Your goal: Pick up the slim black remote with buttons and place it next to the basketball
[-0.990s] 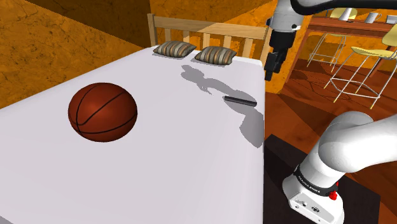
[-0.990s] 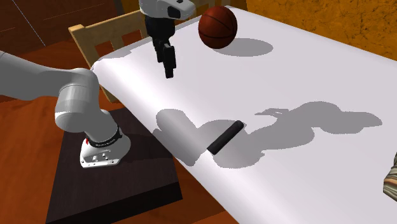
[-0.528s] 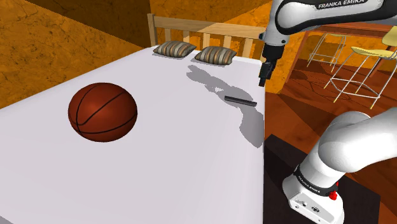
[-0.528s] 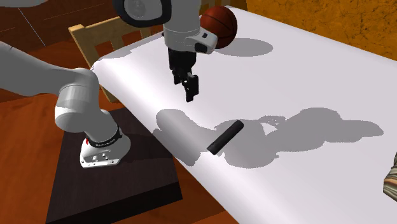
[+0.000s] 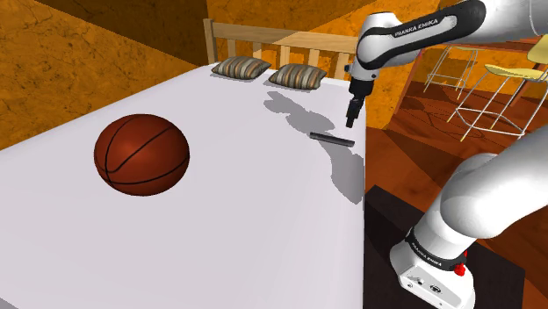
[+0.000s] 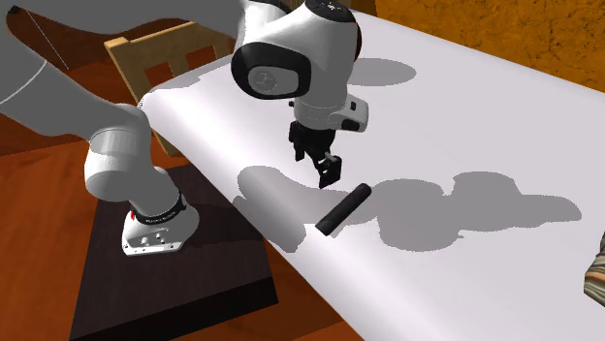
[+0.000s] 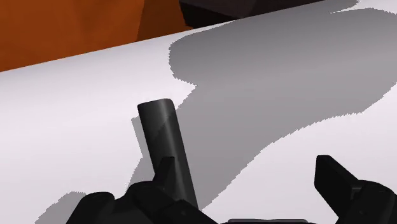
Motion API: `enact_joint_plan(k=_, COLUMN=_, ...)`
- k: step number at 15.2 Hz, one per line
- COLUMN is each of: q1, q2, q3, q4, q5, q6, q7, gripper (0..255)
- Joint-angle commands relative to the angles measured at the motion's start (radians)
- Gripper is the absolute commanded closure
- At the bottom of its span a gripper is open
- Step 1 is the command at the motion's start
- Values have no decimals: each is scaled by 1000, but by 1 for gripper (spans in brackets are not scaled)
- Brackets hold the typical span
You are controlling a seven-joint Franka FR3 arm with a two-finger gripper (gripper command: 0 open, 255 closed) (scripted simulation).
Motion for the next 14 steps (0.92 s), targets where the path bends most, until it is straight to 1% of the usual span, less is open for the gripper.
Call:
enact_joint_plan(k=1, q1=9, q2=80, q3=-35, q4=17, q5=20, q6=62, q7=-63, gripper=0)
enact_joint_plan(k=4, q1=22, q2=204, q3=-79, q4=62, q5=73, q6=132, q7=-163, gripper=0)
enact_joint_plan(k=8, q1=28, q2=380, q3=-114, q4=144, q5=177, q6=203, q7=-310, gripper=0)
enact_joint_plan(k=9, q1=26, q2=384, q3=-113, q4=146, q5=180, q6=205, q7=-313, gripper=0)
enact_joint_plan(k=14, q1=26, q2=424, q3=-110, q4=115, q5=206, q6=271, q7=-332, gripper=0)
